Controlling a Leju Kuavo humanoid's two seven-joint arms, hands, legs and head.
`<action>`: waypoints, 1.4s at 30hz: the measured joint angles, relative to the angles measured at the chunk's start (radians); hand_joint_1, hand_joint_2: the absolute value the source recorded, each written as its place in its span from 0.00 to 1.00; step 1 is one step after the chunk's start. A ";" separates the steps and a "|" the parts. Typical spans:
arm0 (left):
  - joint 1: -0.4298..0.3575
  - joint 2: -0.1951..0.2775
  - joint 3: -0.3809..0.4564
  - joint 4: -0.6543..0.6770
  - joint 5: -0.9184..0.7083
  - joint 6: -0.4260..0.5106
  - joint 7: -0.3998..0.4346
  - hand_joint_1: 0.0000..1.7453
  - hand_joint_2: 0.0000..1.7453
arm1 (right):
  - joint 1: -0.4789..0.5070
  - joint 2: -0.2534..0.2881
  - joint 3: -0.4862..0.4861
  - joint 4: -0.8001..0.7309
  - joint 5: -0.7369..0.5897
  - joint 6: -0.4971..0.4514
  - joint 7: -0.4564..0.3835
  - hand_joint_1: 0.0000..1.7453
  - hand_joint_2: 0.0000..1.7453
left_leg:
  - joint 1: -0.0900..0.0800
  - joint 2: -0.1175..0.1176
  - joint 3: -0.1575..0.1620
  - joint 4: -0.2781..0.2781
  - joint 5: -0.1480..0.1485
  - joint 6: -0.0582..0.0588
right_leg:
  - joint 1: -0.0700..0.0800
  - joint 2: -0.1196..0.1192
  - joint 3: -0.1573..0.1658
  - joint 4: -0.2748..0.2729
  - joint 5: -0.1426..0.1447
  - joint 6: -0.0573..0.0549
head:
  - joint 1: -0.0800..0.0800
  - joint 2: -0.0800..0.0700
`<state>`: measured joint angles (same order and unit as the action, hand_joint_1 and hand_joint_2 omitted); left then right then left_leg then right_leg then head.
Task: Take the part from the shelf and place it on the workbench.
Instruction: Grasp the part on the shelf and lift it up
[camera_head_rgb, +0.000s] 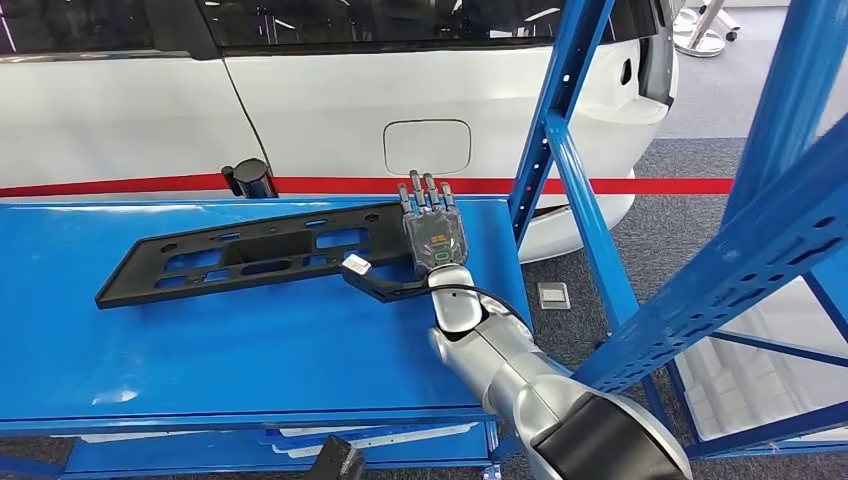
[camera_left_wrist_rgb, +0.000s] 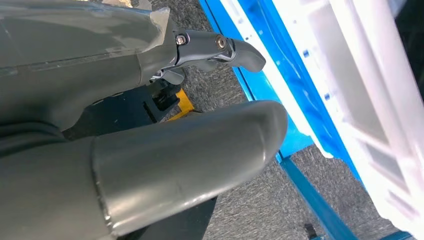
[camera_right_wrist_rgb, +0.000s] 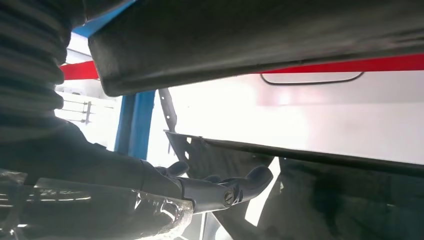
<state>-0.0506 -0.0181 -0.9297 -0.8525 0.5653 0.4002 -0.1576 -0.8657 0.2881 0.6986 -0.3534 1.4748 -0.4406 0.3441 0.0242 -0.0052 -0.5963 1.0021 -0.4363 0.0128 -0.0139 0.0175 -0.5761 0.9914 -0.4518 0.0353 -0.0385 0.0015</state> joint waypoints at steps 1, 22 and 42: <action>0.000 0.000 0.000 -0.002 0.000 0.000 0.000 0.00 0.00 | -0.001 0.000 -0.001 0.000 0.000 0.000 0.000 0.00 1.00 | 0.000 0.000 0.003 -0.002 0.001 0.007 | -0.001 -0.002 -0.012 0.024 -0.012 0.001 | 0.001 0.000; 0.026 0.006 0.035 -0.088 -0.093 0.060 0.080 0.00 0.00 | 0.002 0.021 -0.041 0.000 0.053 0.007 -0.025 0.00 1.00 | -0.019 -0.001 0.040 -0.015 -0.028 0.024 | 0.022 -0.004 -0.030 -0.011 0.044 -0.021 | 0.006 0.000; 0.072 -0.007 0.119 -0.127 -0.117 0.054 0.074 0.00 0.00 | 0.066 0.038 0.232 -0.156 -0.201 0.008 -0.102 0.00 1.00 | -0.019 0.001 0.038 -0.016 -0.028 0.012 | 0.021 -0.003 -0.030 -0.011 0.043 -0.023 | 0.007 0.000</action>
<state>0.0215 -0.0253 -0.8104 -0.9791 0.4483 0.4543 -0.0839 -0.8001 0.3262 0.9301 -0.5095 1.2740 -0.4330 0.2423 0.0047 -0.0042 -0.5580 0.9857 -0.4643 0.0248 0.0068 0.0150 -0.6063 0.9808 -0.4085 0.0122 -0.0314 0.0015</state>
